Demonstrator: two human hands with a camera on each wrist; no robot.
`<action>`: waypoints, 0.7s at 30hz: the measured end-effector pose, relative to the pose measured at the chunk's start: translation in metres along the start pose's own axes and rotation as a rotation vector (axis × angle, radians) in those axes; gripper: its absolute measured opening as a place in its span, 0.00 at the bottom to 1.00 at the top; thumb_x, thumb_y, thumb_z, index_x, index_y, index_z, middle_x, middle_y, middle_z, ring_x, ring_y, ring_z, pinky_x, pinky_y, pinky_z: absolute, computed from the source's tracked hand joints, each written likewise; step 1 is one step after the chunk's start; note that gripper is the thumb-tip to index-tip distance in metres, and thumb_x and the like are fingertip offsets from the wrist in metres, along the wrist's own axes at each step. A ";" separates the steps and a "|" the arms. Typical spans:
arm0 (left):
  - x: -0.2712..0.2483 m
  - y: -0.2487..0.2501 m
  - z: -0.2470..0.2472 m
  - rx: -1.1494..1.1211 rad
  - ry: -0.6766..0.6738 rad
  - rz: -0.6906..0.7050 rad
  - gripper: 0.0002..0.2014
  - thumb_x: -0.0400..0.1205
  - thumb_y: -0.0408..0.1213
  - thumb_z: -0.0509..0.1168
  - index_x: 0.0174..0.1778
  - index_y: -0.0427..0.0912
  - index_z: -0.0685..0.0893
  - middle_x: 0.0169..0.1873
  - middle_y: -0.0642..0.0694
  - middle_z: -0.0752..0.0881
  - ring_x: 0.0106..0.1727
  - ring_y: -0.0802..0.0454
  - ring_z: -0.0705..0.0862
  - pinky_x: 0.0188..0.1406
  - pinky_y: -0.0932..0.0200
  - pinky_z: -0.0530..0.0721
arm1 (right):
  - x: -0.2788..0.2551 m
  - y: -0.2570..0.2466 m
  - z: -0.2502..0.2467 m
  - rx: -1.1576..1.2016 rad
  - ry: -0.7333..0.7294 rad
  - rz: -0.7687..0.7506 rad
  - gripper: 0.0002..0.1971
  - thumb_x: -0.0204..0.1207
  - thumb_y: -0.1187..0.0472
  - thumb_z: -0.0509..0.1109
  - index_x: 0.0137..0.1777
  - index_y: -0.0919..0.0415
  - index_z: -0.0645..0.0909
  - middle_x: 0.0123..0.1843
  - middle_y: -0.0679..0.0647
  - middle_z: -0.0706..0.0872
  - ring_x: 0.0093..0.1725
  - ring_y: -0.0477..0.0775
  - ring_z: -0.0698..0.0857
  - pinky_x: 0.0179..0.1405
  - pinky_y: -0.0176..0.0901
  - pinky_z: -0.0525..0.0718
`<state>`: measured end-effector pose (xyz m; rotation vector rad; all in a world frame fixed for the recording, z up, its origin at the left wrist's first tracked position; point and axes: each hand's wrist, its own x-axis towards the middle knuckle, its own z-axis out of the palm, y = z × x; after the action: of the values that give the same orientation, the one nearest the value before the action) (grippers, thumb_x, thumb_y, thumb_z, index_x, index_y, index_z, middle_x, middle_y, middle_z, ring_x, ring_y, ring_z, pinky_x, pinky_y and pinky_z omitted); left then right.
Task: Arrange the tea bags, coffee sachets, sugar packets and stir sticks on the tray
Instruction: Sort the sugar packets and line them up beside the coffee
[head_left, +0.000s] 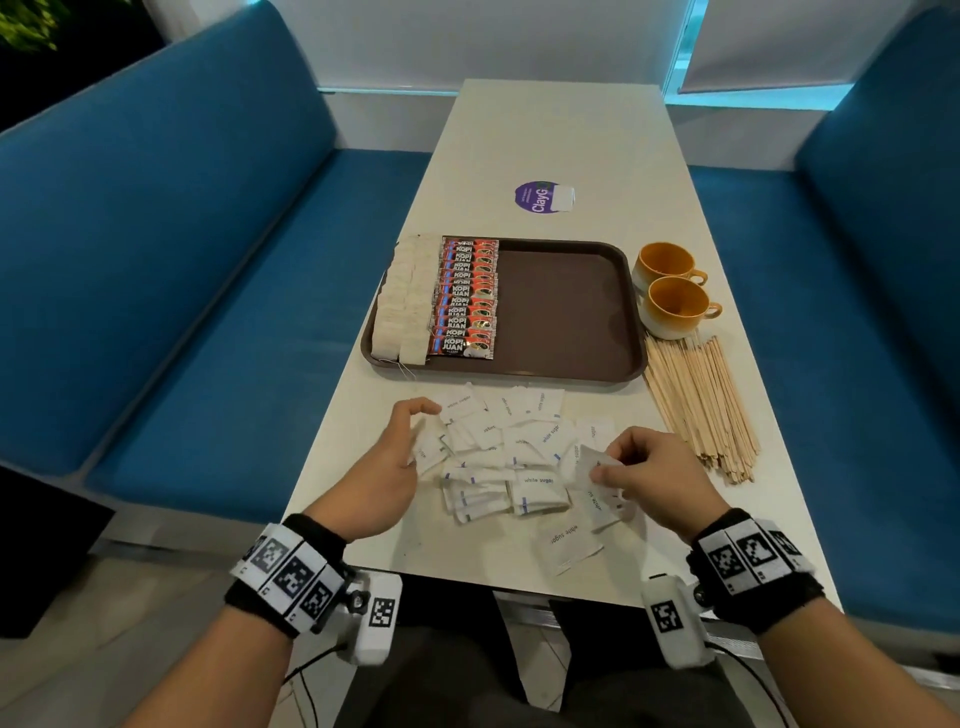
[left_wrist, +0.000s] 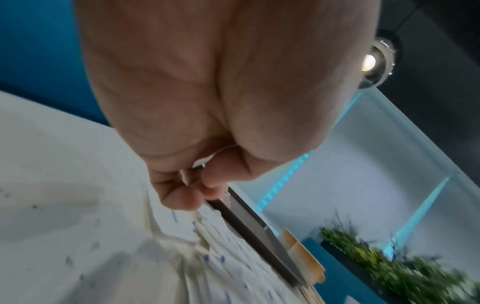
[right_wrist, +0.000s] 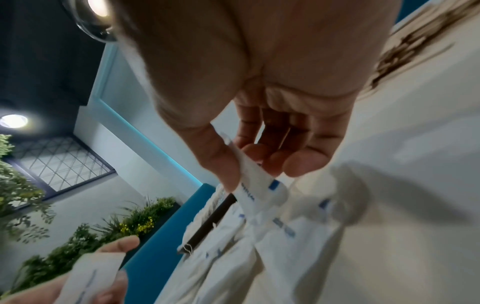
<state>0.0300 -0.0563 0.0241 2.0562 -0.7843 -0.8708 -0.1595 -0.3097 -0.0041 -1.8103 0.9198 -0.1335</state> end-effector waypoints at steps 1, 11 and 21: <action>0.003 -0.003 -0.004 -0.015 0.026 -0.023 0.31 0.81 0.16 0.50 0.67 0.60 0.67 0.55 0.52 0.77 0.38 0.70 0.76 0.45 0.61 0.78 | -0.001 -0.003 -0.003 0.001 -0.004 -0.017 0.08 0.70 0.71 0.81 0.37 0.65 0.83 0.31 0.53 0.85 0.32 0.53 0.83 0.38 0.49 0.85; 0.045 -0.024 -0.009 0.291 0.211 -0.294 0.20 0.83 0.43 0.70 0.65 0.42 0.72 0.40 0.48 0.84 0.38 0.52 0.82 0.31 0.57 0.73 | 0.011 -0.038 0.004 0.357 0.091 -0.073 0.07 0.80 0.73 0.57 0.46 0.61 0.71 0.35 0.62 0.86 0.37 0.63 0.86 0.39 0.54 0.85; 0.042 -0.026 0.001 0.421 0.165 -0.296 0.25 0.77 0.49 0.78 0.65 0.46 0.76 0.60 0.48 0.72 0.48 0.49 0.79 0.48 0.56 0.76 | 0.030 -0.039 0.021 -0.007 0.043 -0.057 0.18 0.86 0.70 0.54 0.68 0.50 0.73 0.44 0.57 0.83 0.35 0.53 0.81 0.32 0.45 0.81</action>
<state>0.0599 -0.0744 -0.0112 2.6290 -0.6191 -0.7216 -0.1084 -0.3073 0.0097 -1.8469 0.8997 -0.2061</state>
